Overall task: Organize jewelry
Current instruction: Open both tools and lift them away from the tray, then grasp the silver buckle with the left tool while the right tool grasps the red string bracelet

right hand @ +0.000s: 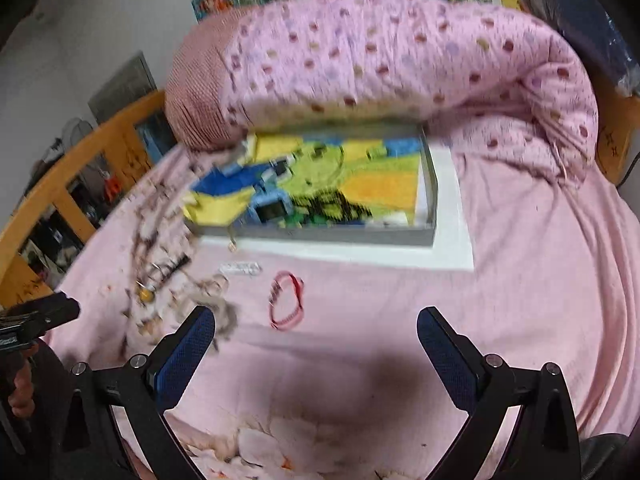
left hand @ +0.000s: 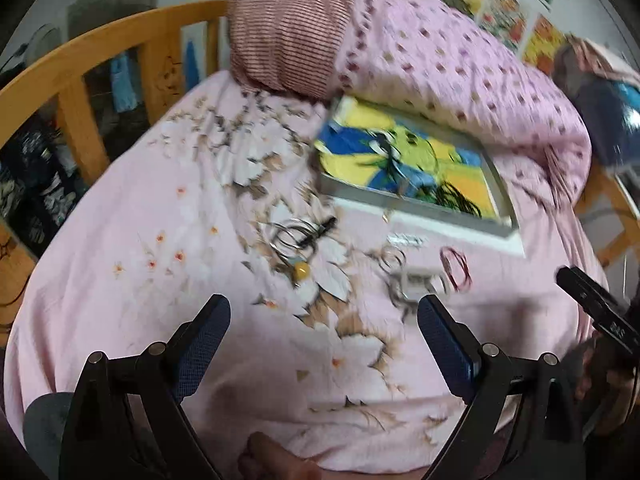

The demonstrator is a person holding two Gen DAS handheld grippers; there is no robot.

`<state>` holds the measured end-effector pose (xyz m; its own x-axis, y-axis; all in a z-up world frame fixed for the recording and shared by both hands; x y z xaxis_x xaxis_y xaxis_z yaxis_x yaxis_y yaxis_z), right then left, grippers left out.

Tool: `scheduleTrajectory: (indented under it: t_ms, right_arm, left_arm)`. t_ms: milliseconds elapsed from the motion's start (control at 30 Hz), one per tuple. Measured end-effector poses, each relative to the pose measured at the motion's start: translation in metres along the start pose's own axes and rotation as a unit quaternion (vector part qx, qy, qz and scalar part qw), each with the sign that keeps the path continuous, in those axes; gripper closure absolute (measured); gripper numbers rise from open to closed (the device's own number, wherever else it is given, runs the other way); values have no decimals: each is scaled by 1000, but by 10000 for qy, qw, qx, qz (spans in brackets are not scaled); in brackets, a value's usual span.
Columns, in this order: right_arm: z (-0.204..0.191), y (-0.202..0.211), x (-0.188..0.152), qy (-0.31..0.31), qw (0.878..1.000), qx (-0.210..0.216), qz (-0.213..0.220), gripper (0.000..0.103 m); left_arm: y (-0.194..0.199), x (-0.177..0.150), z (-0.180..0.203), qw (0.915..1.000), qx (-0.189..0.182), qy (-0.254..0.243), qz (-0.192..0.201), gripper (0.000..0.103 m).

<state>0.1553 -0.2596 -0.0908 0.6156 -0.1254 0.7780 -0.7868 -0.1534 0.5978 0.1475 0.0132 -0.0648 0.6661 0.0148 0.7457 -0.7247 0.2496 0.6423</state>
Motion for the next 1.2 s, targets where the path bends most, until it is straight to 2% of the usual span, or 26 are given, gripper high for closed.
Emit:
scheduleTrajectory:
  t_ms: [200, 400, 567, 633, 700, 900, 1067, 1200]
  right_arm:
    - [9, -24, -14, -276, 9976, 73, -627, 1]
    - [20, -51, -15, -603, 9904, 337, -1194, 1]
    - [30, -73, -7, -533, 9868, 429, -1466, 1]
    - [28, -81, -6, -318, 9872, 422, -1503, 7]
    - [20, -89, -6, 9, 9860, 494, -1590, 26]
    - [0, -106, -12, 535, 9784, 908, -1776, 49]
    - [-7, -115, -16, 730, 9754, 1043, -1797, 63]
    - [-12, -124, -19, 880, 9751, 1003, -1772, 71]
  left_arm:
    - [-19, -10, 6, 9991, -36, -196, -368, 12]
    - [-43, -18, 6, 9960, -234, -41, -862, 12]
    - [-60, -16, 8, 9920, -504, 239, -1131, 12]
    - [-67, -13, 9, 9906, -588, 364, -1179, 12]
    - [-75, -9, 9, 9896, -617, 462, -1216, 12]
    - [-95, -7, 20, 9875, -785, 346, -1321, 14]
    - [-107, -9, 37, 9853, -1026, 4, -1368, 45]
    - [-124, -15, 50, 9796, -1244, -170, -1572, 66]
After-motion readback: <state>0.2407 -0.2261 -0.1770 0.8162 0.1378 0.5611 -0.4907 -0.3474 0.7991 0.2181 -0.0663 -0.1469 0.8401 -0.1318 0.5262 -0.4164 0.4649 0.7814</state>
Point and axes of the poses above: each gripper's, at about its wrist camera, not at the fingertips, and y roughly against the way its jaws point, z to its right, x to its top, the point moved 4 cm from there along -y, roughly the way its jaws point, and after that the axes turned 13 degrees about z, right-handed, at the moved point
